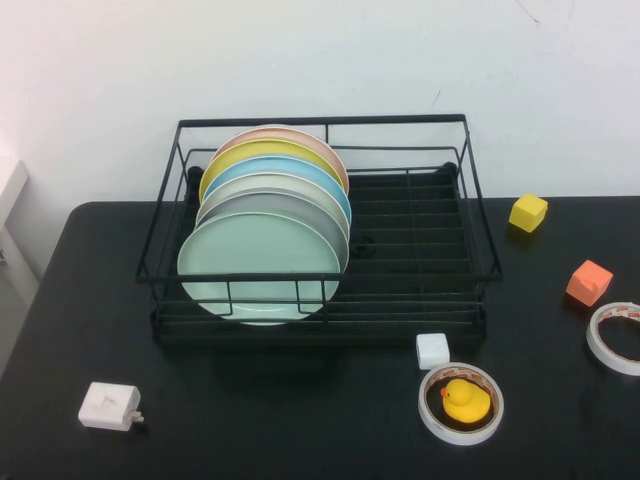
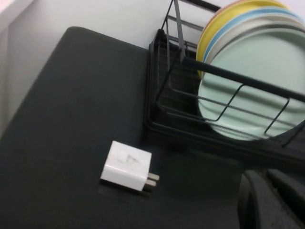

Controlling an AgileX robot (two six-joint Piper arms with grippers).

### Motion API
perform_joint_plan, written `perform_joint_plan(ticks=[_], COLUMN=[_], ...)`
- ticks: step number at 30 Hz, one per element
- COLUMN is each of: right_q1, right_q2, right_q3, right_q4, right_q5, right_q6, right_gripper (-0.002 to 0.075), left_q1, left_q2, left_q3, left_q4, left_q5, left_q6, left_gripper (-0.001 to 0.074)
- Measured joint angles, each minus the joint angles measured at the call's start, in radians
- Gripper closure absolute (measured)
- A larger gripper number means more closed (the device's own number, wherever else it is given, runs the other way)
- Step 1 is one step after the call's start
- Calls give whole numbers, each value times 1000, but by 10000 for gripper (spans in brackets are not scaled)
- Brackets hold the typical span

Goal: Place plate on rack

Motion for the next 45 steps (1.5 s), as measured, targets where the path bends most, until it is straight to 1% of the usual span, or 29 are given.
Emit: perform_joint_plan(ticks=[2, 5, 13, 25, 38, 45], right_q1=[0, 0, 0, 0, 0, 0], right_q2=[0, 0, 0, 0, 0, 0], right_q3=[0, 0, 0, 0, 0, 0], right_q4=[0, 0, 0, 0, 0, 0], right_q5=[0, 0, 0, 0, 0, 0], right_q6=[0, 0, 0, 0, 0, 0], right_gripper=[728, 728, 728, 728, 728, 728], left_q1=[8, 10, 12, 12, 12, 7], left_q2=[0, -1, -1, -1, -1, -1], left_q3=[0, -2, -2, -2, -2, -2], left_q4=[-20, -24, 46, 17, 173, 203], left_q5=[4, 7, 9, 13, 13, 13], left_q6=[67, 115, 140, 122, 17, -17], left_gripper=[736, 736, 736, 736, 736, 736])
